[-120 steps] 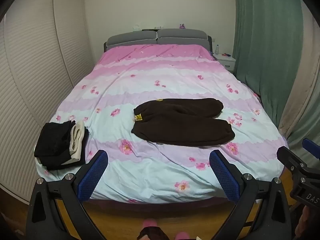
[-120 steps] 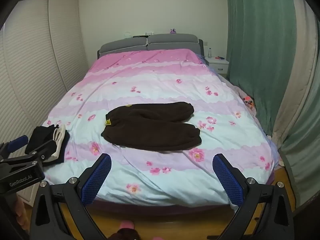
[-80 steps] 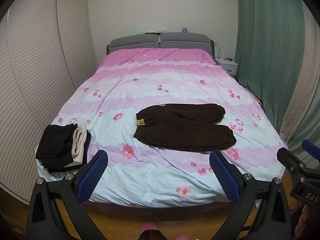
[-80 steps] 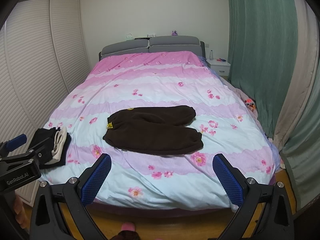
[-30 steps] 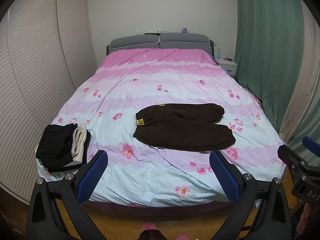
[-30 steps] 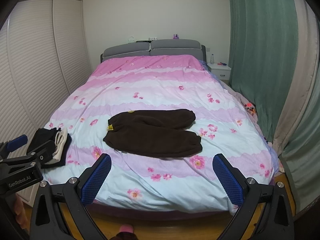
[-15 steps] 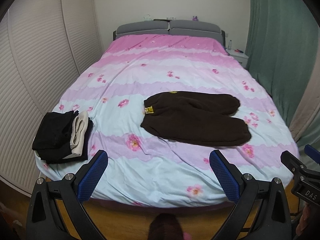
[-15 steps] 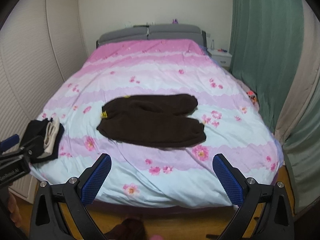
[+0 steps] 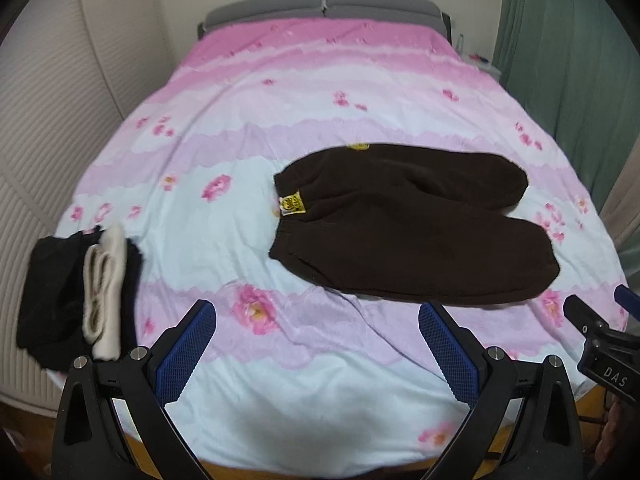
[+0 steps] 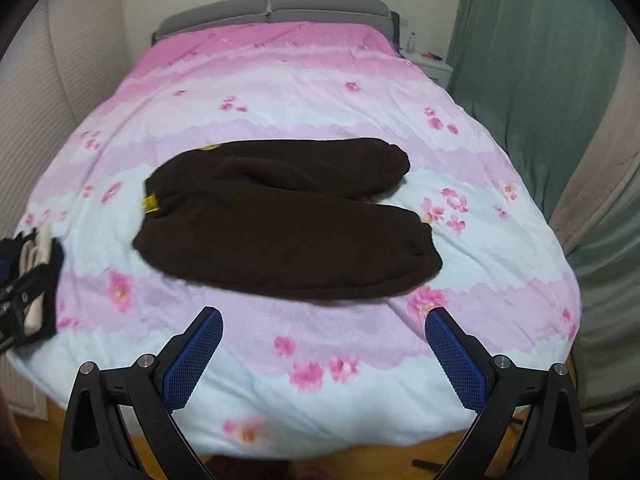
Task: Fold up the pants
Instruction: 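Move both grippers down toward the waistband of the brown pants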
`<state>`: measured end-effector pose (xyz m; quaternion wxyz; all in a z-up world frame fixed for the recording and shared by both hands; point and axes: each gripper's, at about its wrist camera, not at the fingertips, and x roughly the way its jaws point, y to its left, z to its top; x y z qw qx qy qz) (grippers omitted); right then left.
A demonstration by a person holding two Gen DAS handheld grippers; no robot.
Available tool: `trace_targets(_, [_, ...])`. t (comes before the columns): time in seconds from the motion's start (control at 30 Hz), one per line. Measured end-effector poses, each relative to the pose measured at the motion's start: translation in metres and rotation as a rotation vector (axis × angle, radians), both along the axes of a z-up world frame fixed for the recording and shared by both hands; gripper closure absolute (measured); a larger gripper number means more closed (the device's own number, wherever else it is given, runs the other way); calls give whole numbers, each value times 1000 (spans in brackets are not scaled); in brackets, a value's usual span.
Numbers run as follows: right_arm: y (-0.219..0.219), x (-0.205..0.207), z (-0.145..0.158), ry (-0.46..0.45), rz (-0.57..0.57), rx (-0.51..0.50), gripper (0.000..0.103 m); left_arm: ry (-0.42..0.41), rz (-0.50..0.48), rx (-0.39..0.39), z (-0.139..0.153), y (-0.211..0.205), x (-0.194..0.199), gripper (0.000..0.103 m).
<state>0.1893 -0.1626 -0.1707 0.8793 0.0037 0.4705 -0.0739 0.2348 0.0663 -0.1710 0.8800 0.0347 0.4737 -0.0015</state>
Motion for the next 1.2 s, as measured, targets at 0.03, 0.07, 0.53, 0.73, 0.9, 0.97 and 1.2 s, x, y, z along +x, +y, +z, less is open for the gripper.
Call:
trace_targets(0.03, [1,10,-7,4,-11,-4,1,7,-1,1,-5,0,7,0])
trace_targets(0.07, [2,20,-14,9,-19,-7,1,15,0,7,-14,0,17,0])
trace_targets(0.53, [-15,90,-110,76,-84,-11,1,87,46,16,-116,-2,85,0])
trace_targets(0.73, [-43,94,-153,47,-210,92,1,143,94,-49,-160,6,105,0])
trace_targets(0.9, [-67,92,-185,68,-327,187,1,195,97,-79,-188,5,114,1])
trace_targets(0.97, [-72,93,-194,75,-347,199,1,209,113,-116,-195,7,119,1])
trace_targets(1.2, [-85,102,-215,83,-377,239,1,327,210,-385,-229,32,135,1])
